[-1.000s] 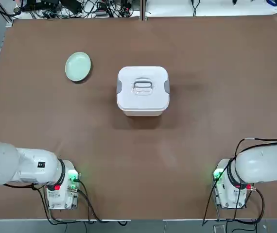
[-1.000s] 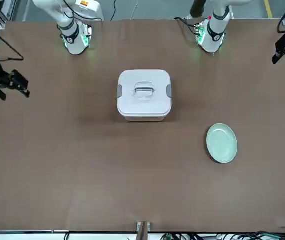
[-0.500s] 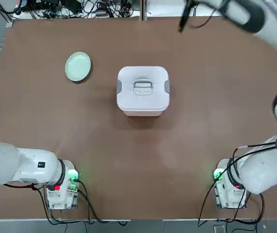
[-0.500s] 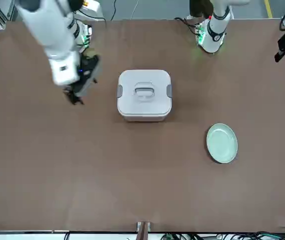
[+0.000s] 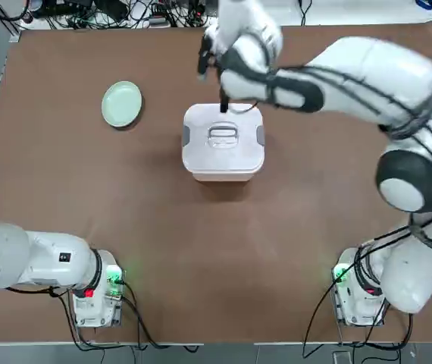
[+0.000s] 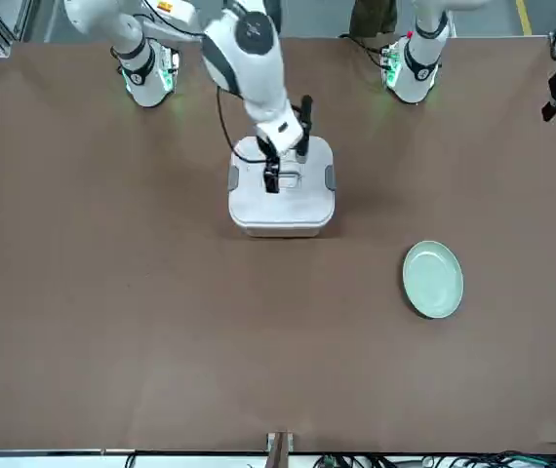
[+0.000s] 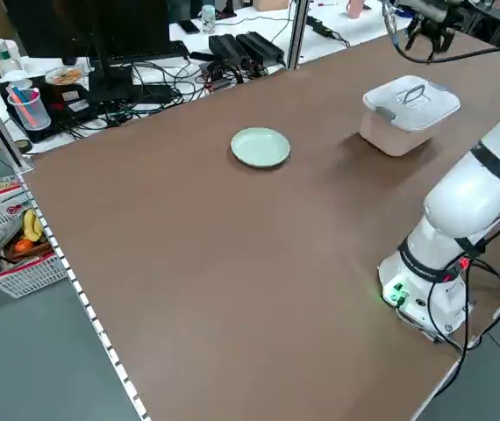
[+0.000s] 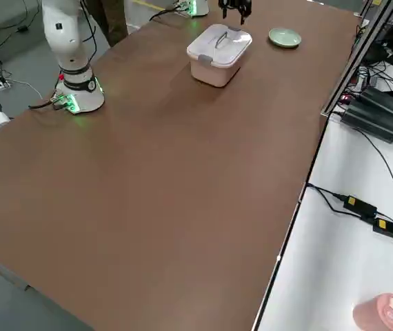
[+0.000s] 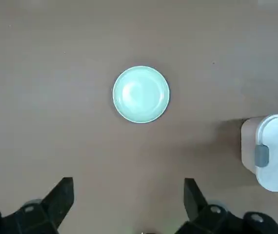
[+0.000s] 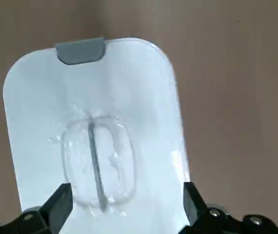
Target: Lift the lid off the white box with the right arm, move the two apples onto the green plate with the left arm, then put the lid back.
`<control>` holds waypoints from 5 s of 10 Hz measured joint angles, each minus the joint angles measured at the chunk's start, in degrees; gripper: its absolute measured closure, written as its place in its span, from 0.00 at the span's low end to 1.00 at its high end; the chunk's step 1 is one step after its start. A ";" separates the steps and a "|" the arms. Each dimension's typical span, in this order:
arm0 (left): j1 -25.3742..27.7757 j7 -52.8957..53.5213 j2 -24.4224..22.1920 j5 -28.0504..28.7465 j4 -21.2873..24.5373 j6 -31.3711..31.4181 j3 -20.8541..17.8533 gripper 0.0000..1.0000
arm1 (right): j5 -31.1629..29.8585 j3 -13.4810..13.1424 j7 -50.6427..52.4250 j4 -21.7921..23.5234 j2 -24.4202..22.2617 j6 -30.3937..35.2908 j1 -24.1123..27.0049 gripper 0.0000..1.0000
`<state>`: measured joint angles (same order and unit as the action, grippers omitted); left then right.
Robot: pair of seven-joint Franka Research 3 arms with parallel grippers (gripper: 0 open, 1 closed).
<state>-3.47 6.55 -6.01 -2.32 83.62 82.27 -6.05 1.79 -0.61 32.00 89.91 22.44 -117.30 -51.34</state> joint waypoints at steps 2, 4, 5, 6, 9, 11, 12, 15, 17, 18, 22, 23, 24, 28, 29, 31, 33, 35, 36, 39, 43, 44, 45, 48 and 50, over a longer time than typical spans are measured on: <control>0.05 -0.02 -0.01 0.00 -0.22 -0.01 -1.20 0.00 | 0.00 -0.04 -1.00 0.11 1.47 0.49 -1.88 0.00; 0.05 -1.08 -0.01 0.00 -0.23 -0.04 -1.55 0.00 | -0.15 -0.28 -1.09 0.41 1.45 1.94 -2.44 0.00; 0.04 -2.60 -0.01 0.00 -0.23 -0.05 -1.55 0.00 | -1.04 -0.53 -1.10 0.75 1.43 2.10 -2.50 0.00; 0.02 -3.77 -0.01 0.00 -0.23 -0.07 -1.53 0.00 | -2.19 -0.78 -1.11 1.09 1.43 2.09 -2.50 0.00; 0.04 -5.76 -0.01 0.00 -0.23 -0.07 -1.57 0.00 | -3.89 -1.18 -1.12 2.27 1.37 1.46 -2.49 0.00; 0.64 -6.51 -0.02 0.01 -0.35 -0.08 -2.20 0.00 | -4.49 -1.63 -1.20 4.69 1.38 -2.65 -2.07 0.00; 0.87 -6.54 -0.03 0.01 -0.39 -0.08 -2.81 0.00 | -4.49 -1.74 -1.36 6.25 1.39 -5.29 -1.85 0.00; 0.83 -7.13 -0.03 0.00 -0.40 -0.08 -3.06 0.00 | -4.49 -1.74 -1.76 7.93 1.38 -6.83 -1.82 0.00; 0.80 -8.68 -0.03 0.00 -0.40 -0.09 -3.05 0.00 | -4.49 -1.73 -1.85 8.60 1.38 -7.11 -1.83 0.00; 0.79 -8.76 -0.03 0.00 -0.40 -0.10 -3.01 0.01 | -4.49 -1.72 -1.97 9.02 1.39 -7.63 -1.83 0.00; 0.43 -8.83 -0.03 -0.01 -0.40 -0.20 -2.66 0.01 | -4.49 -1.62 -2.96 9.27 1.39 -7.88 -1.89 0.29; 0.33 -8.82 -0.03 -0.03 -0.40 -0.33 -2.34 0.01 | -4.49 -1.58 -3.33 9.27 1.39 -7.88 -1.90 0.48; 0.33 -8.82 -0.03 -0.03 -0.40 -0.36 -1.83 0.01 | -4.49 -1.51 -4.14 9.27 1.37 -7.83 -1.95 0.61; 0.31 -9.82 -0.03 -0.03 -0.40 -0.37 -1.02 0.00 | -4.49 -0.96 -7.70 9.20 0.00 -5.38 -2.62 0.93; 0.29 -10.31 -0.03 -0.04 -0.40 -0.37 -0.78 0.00 | -4.49 -1.16 -8.70 9.05 -1.18 -4.28 -2.53 0.93; 0.28 -10.98 -0.03 -0.04 -0.41 -0.37 -0.62 0.00 | -4.50 -1.68 -8.90 8.98 -4.58 -1.05 -1.53 0.93; 0.30 -11.41 -0.04 -0.11 -0.42 -0.37 -0.11 0.00 | -4.50 -1.87 -7.80 8.98 -7.66 1.27 1.82 0.93; 0.21 -17.49 0.01 -0.17 -0.37 -0.37 3.81 0.00 | -3.99 -2.05 -2.98 9.00 -9.16 3.33 7.69 0.93; -0.07 -20.78 0.19 -0.31 -0.31 -0.37 6.54 0.00 | -3.56 -2.13 0.24 9.00 -9.33 3.80 11.40 0.93; -0.37 -29.73 1.19 -1.08 -0.25 1.55 15.96 0.01 | -2.88 -2.29 11.40 9.05 -9.33 4.47 20.64 0.93; -1.10 -47.85 7.90 -1.25 1.41 14.61 34.59 0.04 | -1.90 -2.21 24.33 9.46 -8.94 5.72 25.25 0.93; -2.21 -50.72 10.63 -0.69 1.80 17.04 37.63 0.04 | -0.21 -2.24 28.40 9.64 -8.79 5.74 27.06 0.93; -4.90 -53.72 13.26 1.38 2.48 19.24 38.75 0.05 | 1.01 -2.24 32.36 9.74 -8.59 5.74 29.31 0.93; -14.77 -65.10 22.55 13.35 5.77 26.03 38.90 0.07 | 1.78 -2.26 40.19 9.93 -7.92 5.75 34.39 0.93; -18.48 -70.09 29.33 16.67 8.35 34.76 38.92 0.08 | 1.81 -2.14 41.54 9.98 -7.69 5.73 34.79 0.93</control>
<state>-21.95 -63.54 23.32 14.35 91.96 117.04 32.87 3.60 -2.75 73.53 99.89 14.75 -111.57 -16.55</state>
